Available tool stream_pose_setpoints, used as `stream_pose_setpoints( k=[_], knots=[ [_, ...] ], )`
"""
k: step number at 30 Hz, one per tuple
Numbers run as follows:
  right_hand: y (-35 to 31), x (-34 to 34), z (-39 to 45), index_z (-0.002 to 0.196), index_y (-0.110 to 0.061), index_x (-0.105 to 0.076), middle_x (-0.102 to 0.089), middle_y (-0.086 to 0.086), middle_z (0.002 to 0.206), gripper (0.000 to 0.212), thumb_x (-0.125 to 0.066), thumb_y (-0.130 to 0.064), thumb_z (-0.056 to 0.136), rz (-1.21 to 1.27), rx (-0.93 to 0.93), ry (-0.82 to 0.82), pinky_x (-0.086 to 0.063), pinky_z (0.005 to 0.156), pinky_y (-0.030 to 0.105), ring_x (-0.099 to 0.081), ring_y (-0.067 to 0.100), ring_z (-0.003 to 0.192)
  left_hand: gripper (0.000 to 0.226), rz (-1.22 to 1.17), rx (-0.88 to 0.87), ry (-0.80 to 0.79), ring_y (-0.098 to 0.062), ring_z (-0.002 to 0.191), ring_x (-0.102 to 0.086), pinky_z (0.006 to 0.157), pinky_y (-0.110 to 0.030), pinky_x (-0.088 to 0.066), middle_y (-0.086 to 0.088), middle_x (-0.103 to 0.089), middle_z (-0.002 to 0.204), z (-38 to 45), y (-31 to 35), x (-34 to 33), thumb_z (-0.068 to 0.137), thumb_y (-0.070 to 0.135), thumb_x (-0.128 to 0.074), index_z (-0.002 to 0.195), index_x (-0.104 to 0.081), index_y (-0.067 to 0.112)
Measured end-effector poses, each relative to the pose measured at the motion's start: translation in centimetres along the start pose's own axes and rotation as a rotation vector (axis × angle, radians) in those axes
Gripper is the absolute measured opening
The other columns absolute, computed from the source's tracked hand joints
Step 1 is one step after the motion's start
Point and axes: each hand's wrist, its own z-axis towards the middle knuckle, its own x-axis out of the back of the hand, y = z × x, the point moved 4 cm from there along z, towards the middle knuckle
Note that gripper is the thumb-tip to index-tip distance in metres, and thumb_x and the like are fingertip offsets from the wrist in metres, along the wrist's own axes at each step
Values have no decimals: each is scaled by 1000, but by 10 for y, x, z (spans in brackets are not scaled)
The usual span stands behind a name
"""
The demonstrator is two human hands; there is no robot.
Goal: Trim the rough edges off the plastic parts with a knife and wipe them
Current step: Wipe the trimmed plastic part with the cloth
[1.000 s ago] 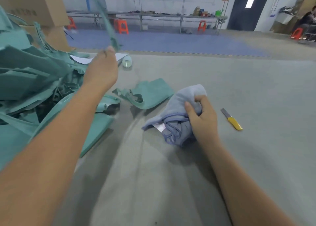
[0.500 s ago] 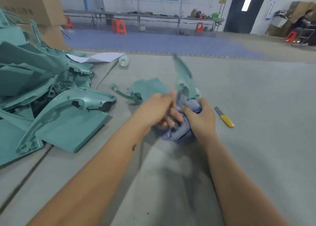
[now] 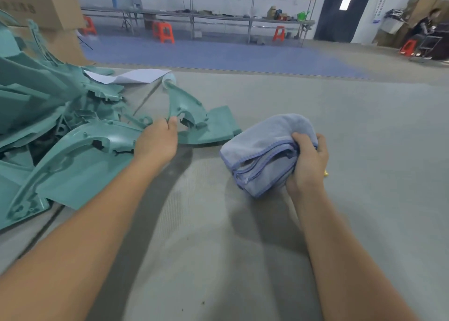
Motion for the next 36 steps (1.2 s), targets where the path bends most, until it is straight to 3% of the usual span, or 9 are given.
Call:
stream_pose_setpoints(
  k=[3,8,12,17,22,26,30,32,36],
  knots=[
    [-1,-1,-1,75,-14,-49,-55,0,64,18,-61,-4,84,97,-84,-19,-47,56,26,-55,17,59,67,-124,60,21,-37,108,-52,94,-47,-40,-19,-60,118,-3,6,2,99,49,-7,113,-58,9],
    [-5,-7,-7,106,-4,-53,-51,21,97,20,-54,-9,88,128,-168,-152,-45,80,42,-54,32,89,46,-89,-100,92,-31,84,-51,73,-39,-37,-7,-57,86,-34,30,-6,97,43,-16,85,-52,18],
    [-5,-23,-22,89,-6,-57,-60,13,83,5,-56,-6,84,63,-153,-268,-49,75,35,-61,24,81,40,-294,-15,-188,-28,81,-55,76,-37,-45,-10,-61,87,-46,40,-42,100,40,-30,90,-57,12],
    [6,-36,-38,92,-13,-63,-60,14,90,9,-64,-18,84,-69,-161,-342,-49,76,38,-59,25,85,25,-673,36,-453,-10,51,-56,51,-17,-44,6,-62,55,-60,46,-59,97,25,-52,77,-57,12],
    [5,-31,-33,92,-15,-61,-61,12,92,4,-58,-15,95,-121,-132,-285,-50,80,40,-61,23,87,13,-861,-3,-914,-12,55,-62,48,-19,-47,-5,-73,80,-68,28,-50,99,10,-47,102,-57,3],
    [4,-36,-40,99,-12,-57,-57,15,97,9,-55,-21,98,34,-174,-198,-48,84,44,-58,28,91,10,-845,0,-641,-12,37,-48,39,-18,-41,-6,-62,59,-69,33,-51,99,12,-49,91,-50,6],
    [8,-59,-56,134,1,-53,-58,24,130,74,-65,-49,81,270,-470,-370,-40,109,49,-56,36,121,21,-824,-70,-325,-1,63,-62,66,-17,-49,12,-69,71,-71,41,-55,92,5,-58,94,-58,26],
    [11,-66,-63,136,-1,-52,-58,24,131,61,-68,-30,84,185,-432,-522,-46,104,47,-57,38,122,28,-928,-46,-307,6,64,-63,63,-12,-51,18,-70,70,-70,40,-52,87,0,-60,91,-60,28],
    [25,-64,-70,114,-5,-65,-72,17,108,26,-68,-9,89,-60,-396,-521,-58,78,37,-70,32,99,15,-914,-76,-339,-17,79,-63,85,-44,-54,-6,-70,84,-72,43,-50,75,21,-61,89,-61,17]
  ],
)
